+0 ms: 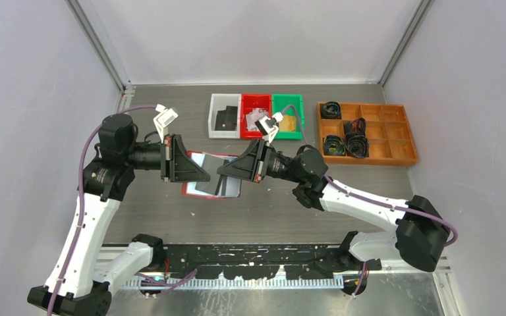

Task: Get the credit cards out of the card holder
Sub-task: Remove the credit card from the card holder.

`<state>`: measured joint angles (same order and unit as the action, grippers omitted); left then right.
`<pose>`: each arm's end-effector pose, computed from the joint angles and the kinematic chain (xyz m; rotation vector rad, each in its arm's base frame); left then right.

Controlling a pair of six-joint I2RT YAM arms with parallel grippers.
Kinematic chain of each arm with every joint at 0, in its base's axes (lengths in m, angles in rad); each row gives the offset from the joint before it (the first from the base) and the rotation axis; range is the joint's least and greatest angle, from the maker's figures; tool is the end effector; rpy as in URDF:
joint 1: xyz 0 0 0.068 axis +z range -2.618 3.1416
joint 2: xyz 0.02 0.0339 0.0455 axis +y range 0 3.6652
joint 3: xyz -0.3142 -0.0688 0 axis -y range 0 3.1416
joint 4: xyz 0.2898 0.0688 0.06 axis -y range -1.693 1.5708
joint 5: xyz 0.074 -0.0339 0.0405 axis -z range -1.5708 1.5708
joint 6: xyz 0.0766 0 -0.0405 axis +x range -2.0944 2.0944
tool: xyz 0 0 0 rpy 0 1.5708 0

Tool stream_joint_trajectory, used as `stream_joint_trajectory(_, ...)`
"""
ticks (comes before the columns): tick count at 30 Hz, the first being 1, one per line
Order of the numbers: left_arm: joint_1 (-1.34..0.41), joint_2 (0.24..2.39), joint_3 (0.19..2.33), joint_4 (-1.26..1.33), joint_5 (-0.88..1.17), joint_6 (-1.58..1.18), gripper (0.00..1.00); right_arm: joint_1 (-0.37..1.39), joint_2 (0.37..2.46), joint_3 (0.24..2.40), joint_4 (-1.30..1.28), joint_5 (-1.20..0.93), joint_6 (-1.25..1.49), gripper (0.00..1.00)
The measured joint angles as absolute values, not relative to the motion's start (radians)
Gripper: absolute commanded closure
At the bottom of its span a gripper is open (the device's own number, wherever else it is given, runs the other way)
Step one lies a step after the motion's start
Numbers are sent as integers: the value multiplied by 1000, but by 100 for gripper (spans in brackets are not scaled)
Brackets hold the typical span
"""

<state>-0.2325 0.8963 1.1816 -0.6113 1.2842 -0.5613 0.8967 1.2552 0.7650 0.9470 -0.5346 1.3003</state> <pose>0.1539 -0.1120 0.4674 0.6504 1.9107 -1.7199 0.1767 0.2837 0.3904 -0.3201 1.4838 2.1601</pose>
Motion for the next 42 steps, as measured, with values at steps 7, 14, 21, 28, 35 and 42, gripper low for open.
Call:
stream_joint_trajectory(7,-238,901,1182,-617,1281,-575,100,901,1205,719,936,-511,1290,81)
stream_joint_trajectory(14,-233,901,1182,-610,1294,-580,100,894,1168,710,898,-511,1277,91)
stream_joint_trajectory(21,-233,901,1182,-610,1295,-587,100,894,1179,714,904,-522,1286,56)
stream_joint_trajectory(28,-227,902,1182,-611,1295,-571,100,894,1192,743,899,-537,1285,79)
stream_joint_trajectory(35,-215,923,1206,-667,1294,-509,100,893,1189,744,871,-536,1267,99)
stream_joint_trajectory(42,-123,976,1246,-774,1301,-404,100,828,1038,738,609,-535,1152,99)
